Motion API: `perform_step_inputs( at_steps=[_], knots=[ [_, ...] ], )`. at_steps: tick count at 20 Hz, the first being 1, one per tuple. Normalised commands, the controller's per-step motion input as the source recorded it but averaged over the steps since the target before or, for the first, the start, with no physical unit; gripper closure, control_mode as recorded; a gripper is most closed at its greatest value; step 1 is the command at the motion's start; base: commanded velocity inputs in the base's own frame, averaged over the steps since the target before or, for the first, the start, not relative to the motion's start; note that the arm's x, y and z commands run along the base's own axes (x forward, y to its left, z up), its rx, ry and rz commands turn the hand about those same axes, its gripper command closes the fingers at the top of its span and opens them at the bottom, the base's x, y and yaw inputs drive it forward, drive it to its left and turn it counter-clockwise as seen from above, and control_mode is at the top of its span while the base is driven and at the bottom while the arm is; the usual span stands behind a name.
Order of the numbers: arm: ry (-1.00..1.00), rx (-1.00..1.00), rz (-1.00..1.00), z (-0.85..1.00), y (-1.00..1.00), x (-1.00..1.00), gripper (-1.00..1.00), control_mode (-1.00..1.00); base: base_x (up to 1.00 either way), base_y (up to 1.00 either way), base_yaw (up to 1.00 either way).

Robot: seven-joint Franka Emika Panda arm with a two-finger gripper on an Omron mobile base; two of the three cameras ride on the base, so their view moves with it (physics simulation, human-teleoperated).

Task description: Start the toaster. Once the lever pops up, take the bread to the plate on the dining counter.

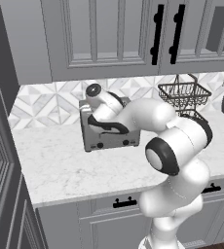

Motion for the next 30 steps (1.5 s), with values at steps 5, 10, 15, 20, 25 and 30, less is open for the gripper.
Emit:
perform_step_inputs(
  at_steps=[5, 10, 15, 20, 25, 30],
  knots=[
    [-0.01, 0.01, 0.0, -0.03, 0.0, -0.01, -1.0, -1.0, 0.0, 0.0, 0.0],
    [-0.03, 0.01, 0.0, 0.02, 0.0, 0.0, -1.0, -1.0, 0.0, 0.0, 0.0],
    [-0.01, 0.0, 0.0, 0.02, 0.0, 0.0, -1.0, -1.0, 0.0, 0.0, 0.0],
    [-0.02, 0.0, 0.0, 0.1, 0.0, -0.01, -1.0, -1.0, 0.0, 0.0, 0.0],
    [-0.01, 0.0, 0.0, 0.22, 0.0, 0.0, -1.0, -1.0, 0.0, 0.0, 0.0],
    [-0.01, 0.0, 0.0, 0.11, 0.0, 0.0, -1.0, -1.0, 0.0, 0.0, 0.0]
  ],
)
